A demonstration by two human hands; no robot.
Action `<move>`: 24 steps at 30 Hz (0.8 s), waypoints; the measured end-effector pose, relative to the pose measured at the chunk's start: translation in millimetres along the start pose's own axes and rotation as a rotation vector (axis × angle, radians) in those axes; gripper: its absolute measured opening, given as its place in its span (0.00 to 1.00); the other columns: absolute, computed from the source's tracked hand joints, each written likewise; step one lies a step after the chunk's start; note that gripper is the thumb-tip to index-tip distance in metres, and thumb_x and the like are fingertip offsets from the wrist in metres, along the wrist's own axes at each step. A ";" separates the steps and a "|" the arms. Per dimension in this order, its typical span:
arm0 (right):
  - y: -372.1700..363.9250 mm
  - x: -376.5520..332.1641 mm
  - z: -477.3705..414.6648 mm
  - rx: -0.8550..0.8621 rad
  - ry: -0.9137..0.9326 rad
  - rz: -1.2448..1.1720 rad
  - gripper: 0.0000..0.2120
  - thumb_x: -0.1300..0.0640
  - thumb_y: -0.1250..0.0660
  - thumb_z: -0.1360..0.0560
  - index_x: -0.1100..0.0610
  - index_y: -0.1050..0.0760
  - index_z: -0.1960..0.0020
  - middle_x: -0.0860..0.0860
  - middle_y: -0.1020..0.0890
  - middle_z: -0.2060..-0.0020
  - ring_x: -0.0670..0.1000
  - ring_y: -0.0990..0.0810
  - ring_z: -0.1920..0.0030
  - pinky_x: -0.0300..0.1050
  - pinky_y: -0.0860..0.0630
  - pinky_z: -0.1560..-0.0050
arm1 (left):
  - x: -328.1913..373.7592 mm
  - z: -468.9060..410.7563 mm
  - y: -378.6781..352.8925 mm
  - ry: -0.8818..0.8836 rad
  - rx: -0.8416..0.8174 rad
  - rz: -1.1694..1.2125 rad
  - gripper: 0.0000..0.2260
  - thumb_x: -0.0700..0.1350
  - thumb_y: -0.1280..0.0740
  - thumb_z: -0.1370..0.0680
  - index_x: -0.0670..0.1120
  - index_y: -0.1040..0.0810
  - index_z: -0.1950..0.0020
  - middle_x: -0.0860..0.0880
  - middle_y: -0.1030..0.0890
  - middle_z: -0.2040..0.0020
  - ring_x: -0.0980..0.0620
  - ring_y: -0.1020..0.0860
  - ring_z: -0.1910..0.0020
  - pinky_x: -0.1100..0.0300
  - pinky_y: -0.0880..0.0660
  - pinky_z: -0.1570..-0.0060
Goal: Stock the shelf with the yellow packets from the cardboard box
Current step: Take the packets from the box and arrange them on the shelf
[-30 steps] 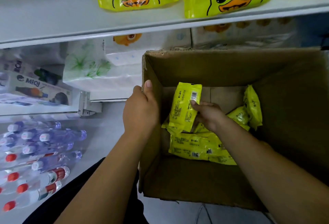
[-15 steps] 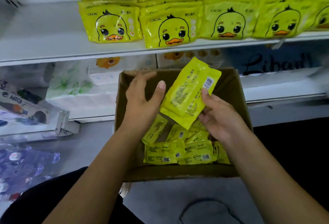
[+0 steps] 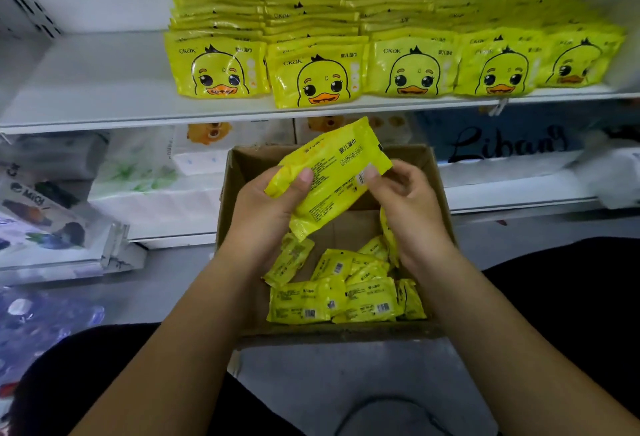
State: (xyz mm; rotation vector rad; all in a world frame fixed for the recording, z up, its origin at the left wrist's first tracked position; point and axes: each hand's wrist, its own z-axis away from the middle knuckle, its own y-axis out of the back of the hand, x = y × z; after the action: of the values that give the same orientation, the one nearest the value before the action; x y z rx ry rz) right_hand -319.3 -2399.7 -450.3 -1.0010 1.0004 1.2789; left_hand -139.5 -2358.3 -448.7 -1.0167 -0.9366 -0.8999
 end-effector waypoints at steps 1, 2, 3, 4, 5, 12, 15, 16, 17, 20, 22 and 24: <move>2.3 -3.0 -2.9 0.003 0.034 0.032 0.28 0.45 0.27 0.26 0.51 0.30 0.29 0.47 0.21 0.37 0.45 0.23 0.35 0.44 0.26 0.35 | 2.4 -0.4 3.6 -0.002 -0.017 -0.049 0.17 0.48 0.27 0.27 0.43 0.18 0.40 0.42 0.13 0.46 0.43 0.14 0.46 0.49 0.17 0.47; 4.5 -5.2 -5.2 0.002 0.056 0.049 0.27 0.45 0.29 0.24 0.52 0.31 0.28 0.46 0.21 0.37 0.44 0.23 0.35 0.43 0.26 0.34 | 4.2 -1.0 7.2 0.001 -0.048 -0.091 0.15 0.48 0.27 0.27 0.44 0.17 0.42 0.44 0.13 0.48 0.46 0.14 0.49 0.51 0.17 0.50; 6.5 -7.2 -6.5 -0.001 0.067 0.060 0.25 0.45 0.31 0.23 0.52 0.29 0.29 0.44 0.20 0.40 0.43 0.22 0.37 0.45 0.26 0.34 | 5.5 -1.0 10.3 0.010 -0.083 -0.122 0.14 0.47 0.28 0.27 0.44 0.17 0.44 0.45 0.12 0.49 0.48 0.14 0.51 0.53 0.17 0.51; 8.3 -7.8 -7.6 -0.003 0.074 0.075 0.21 0.45 0.32 0.22 0.52 0.26 0.32 0.45 0.18 0.43 0.44 0.21 0.39 0.47 0.25 0.34 | 5.9 -0.9 12.6 0.024 -0.122 -0.143 0.13 0.47 0.28 0.27 0.45 0.17 0.44 0.45 0.12 0.50 0.48 0.14 0.52 0.54 0.17 0.52; 10.1 -7.8 -8.0 -0.005 0.085 0.091 0.17 0.45 0.32 0.21 0.52 0.22 0.36 0.46 0.16 0.46 0.46 0.19 0.41 0.50 0.24 0.34 | 6.8 0.3 13.9 0.044 -0.149 -0.159 0.13 0.47 0.28 0.27 0.45 0.17 0.44 0.44 0.12 0.49 0.48 0.14 0.51 0.54 0.16 0.51; 5.9 -0.2 -8.2 0.066 0.034 -0.028 0.10 0.49 0.31 0.22 0.55 0.17 0.52 0.51 0.14 0.59 0.50 0.16 0.56 0.56 0.18 0.44 | 4.2 1.2 8.9 0.080 -0.026 -0.182 0.18 0.56 0.39 0.17 0.46 0.16 0.43 0.46 0.13 0.47 0.47 0.14 0.46 0.50 0.20 0.42; 1.9 -0.8 -9.8 0.020 -0.072 -0.167 0.19 0.44 0.30 0.29 0.57 0.19 0.46 0.54 0.14 0.52 0.53 0.15 0.49 0.59 0.20 0.41 | 6.2 -0.6 6.4 0.072 0.064 -0.133 0.19 0.55 0.45 0.13 0.48 0.16 0.44 0.47 0.12 0.49 0.49 0.14 0.48 0.52 0.19 0.44; 1.8 -1.0 -10.1 -0.021 -0.108 -0.183 0.20 0.44 0.31 0.29 0.57 0.20 0.44 0.55 0.14 0.50 0.54 0.15 0.46 0.58 0.20 0.40 | 7.0 -1.0 6.2 0.059 0.085 -0.118 0.19 0.54 0.45 0.13 0.48 0.16 0.45 0.47 0.12 0.49 0.49 0.13 0.48 0.52 0.19 0.45; 2.3 -0.9 -10.0 -0.060 -0.134 -0.174 0.19 0.45 0.32 0.26 0.58 0.20 0.43 0.55 0.14 0.49 0.54 0.15 0.45 0.57 0.20 0.40 | 8.6 -0.4 6.3 0.047 0.104 -0.113 0.19 0.54 0.45 0.13 0.48 0.16 0.45 0.47 0.12 0.50 0.49 0.13 0.49 0.52 0.19 0.45; 4.0 1.5 -9.2 -0.082 -0.142 -0.111 0.11 0.52 0.34 0.20 0.59 0.20 0.45 0.56 0.13 0.50 0.56 0.15 0.45 0.53 0.18 0.46 | 9.9 -0.4 9.6 0.030 0.149 -0.153 0.21 0.56 0.44 0.13 0.52 0.13 0.50 0.48 0.12 0.50 0.48 0.13 0.49 0.47 0.20 0.41; 5.1 1.2 -10.3 -0.061 -0.084 -0.055 0.09 0.52 0.33 0.20 0.57 0.19 0.50 0.56 0.14 0.51 0.58 0.15 0.46 0.55 0.19 0.44 | 11.2 0.1 9.8 0.036 0.195 -0.173 0.22 0.57 0.43 0.14 0.58 0.12 0.57 0.51 0.12 0.53 0.50 0.13 0.51 0.46 0.19 0.41; 5.7 -4.8 -12.6 -0.056 -0.004 0.018 0.08 0.52 0.32 0.21 0.52 0.19 0.57 0.54 0.14 0.56 0.55 0.17 0.51 0.53 0.21 0.46 | 13.0 0.3 9.2 0.033 0.235 -0.173 0.23 0.56 0.42 0.14 0.58 0.12 0.62 0.54 0.12 0.57 0.52 0.13 0.54 0.48 0.19 0.44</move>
State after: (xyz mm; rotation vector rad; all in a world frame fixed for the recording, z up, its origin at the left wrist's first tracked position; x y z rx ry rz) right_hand -325.5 -2412.9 -449.2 -1.0343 0.9774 1.3296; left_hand -126.8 -2357.7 -439.1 -0.7263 -1.0866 -0.9215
